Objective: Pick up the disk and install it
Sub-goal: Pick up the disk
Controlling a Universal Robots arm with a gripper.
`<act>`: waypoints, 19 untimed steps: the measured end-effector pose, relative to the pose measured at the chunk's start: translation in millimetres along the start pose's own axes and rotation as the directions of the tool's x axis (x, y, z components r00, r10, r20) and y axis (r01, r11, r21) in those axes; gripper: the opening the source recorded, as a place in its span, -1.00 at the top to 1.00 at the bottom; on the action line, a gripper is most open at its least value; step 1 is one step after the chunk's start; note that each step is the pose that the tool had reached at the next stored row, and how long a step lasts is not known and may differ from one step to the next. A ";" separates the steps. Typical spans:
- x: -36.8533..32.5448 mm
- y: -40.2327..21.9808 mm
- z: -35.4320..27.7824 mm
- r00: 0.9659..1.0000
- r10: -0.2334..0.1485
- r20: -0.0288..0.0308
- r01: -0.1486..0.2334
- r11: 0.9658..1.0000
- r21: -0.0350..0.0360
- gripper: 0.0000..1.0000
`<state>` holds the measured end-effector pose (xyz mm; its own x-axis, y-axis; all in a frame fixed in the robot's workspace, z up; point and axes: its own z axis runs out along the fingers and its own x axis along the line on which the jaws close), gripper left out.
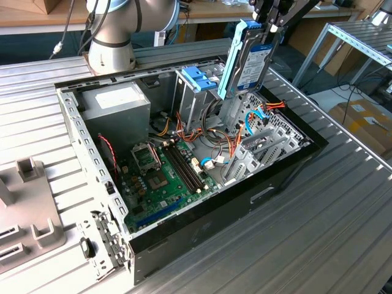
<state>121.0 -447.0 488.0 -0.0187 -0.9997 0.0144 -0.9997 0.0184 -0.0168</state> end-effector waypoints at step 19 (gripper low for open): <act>15.3 -0.3 0.2 1.000 0.000 0.000 0.000 1.000 0.000 0.30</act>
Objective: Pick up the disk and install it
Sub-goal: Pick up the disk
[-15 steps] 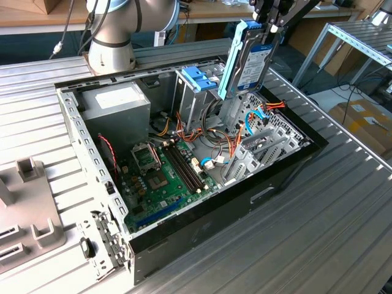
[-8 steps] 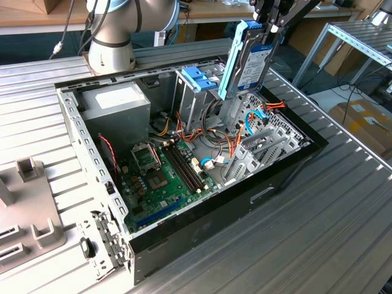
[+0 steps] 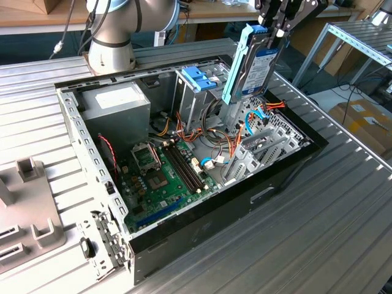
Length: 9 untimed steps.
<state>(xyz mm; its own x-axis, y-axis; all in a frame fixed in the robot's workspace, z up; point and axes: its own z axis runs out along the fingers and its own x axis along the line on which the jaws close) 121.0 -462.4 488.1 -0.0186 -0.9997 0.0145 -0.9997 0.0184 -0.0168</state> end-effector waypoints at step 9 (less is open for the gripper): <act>0.2 -0.1 -8.2 1.000 0.000 0.000 0.000 1.000 0.000 0.30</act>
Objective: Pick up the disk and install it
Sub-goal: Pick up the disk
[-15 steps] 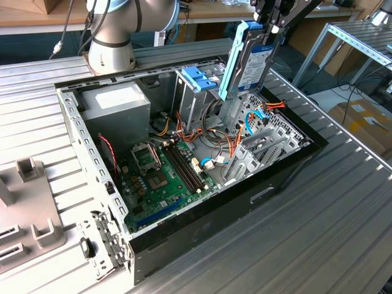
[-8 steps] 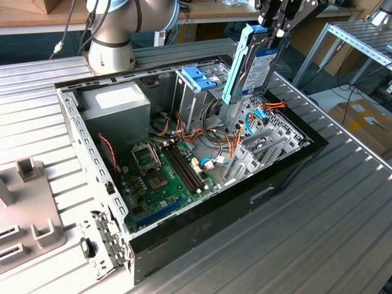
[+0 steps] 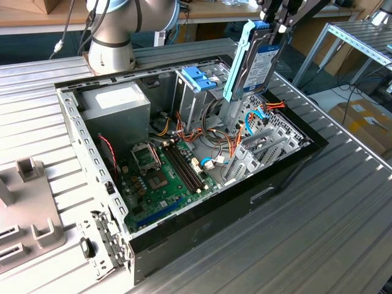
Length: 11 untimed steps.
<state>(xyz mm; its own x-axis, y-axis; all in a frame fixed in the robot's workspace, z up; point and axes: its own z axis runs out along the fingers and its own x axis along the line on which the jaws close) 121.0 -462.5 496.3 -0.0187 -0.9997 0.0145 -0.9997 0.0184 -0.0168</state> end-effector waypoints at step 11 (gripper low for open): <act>0.0 0.0 -2.3 1.000 0.000 0.000 0.000 1.000 0.000 0.30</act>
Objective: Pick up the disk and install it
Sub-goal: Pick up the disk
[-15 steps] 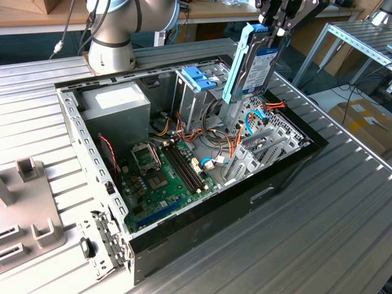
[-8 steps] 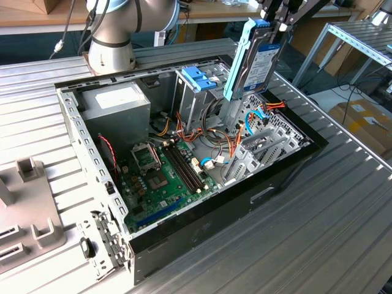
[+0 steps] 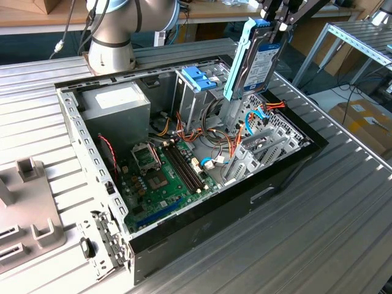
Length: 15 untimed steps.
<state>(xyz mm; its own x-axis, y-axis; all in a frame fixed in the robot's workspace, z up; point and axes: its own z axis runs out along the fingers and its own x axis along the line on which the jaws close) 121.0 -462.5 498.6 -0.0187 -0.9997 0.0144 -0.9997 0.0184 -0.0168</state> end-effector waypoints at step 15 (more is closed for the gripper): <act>17.9 -0.3 0.1 1.000 0.000 0.002 0.000 1.000 0.000 0.30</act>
<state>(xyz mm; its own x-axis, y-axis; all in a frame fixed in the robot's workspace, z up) 121.0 -480.4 498.7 -0.0186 -0.9997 0.0127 -0.9997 0.0184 -0.0168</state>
